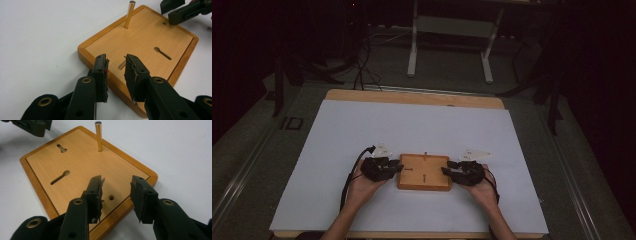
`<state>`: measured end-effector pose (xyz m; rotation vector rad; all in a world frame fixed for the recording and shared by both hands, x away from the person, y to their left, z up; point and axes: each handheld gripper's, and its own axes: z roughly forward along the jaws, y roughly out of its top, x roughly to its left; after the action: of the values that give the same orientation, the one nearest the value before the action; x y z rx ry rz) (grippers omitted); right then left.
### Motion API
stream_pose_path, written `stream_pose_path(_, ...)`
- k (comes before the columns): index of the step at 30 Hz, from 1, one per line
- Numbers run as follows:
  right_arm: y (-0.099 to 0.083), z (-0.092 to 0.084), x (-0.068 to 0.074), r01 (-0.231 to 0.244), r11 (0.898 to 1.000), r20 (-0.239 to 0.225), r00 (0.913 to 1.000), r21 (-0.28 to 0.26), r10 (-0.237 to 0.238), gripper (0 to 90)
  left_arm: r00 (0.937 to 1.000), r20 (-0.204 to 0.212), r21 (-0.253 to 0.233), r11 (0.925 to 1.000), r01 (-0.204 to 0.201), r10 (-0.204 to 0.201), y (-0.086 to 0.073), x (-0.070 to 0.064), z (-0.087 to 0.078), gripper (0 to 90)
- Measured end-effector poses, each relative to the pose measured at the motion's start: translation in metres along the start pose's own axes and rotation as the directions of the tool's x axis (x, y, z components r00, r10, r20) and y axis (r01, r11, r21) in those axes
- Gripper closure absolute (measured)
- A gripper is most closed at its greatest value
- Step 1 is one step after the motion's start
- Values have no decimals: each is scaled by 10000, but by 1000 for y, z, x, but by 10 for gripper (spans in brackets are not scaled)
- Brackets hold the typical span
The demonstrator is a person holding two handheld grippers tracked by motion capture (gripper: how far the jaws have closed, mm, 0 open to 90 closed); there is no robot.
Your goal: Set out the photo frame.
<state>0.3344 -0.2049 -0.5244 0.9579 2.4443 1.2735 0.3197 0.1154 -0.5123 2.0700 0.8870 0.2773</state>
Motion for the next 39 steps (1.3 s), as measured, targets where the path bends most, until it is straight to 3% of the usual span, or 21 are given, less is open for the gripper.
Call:
stream_pose_path(6, -3, -6, 4, 96, 9999, -81, 9999, -81, -97, 607, 9996, 248, -83, 9999, -108, 110, 7, 2, 6, 699)
stream_pose_path(9, -5, -11, 4, -76, 9997, -20, 10000, -233, 76, 604, 9985, 429, -320, 9990, -321, 334, 10, 1, 7, 685)
stream_pose_path(11, -7, -14, 3, -186, 9993, -10, 9998, -314, 186, 598, 9972, 585, -155, 9988, -460, 468, 13, -1, 11, 670)
stream_pose_path(17, -12, -18, 2, -251, 9990, 30, 9997, -368, 252, 596, 9957, 617, 13, 9976, -695, 693, 21, -2, 21, 639)
stream_pose_path(23, -13, -17, 4, -23, 9998, 117, 9999, -217, 26, 600, 9954, 498, 48, 9967, -816, 813, 29, 0, 28, 616)
stream_pose_path(39, -16, -19, 9, 127, 9999, 162, 9998, -107, -125, 598, 9911, 860, 81, 9947, -1026, 1015, 45, -5, 51, 624)
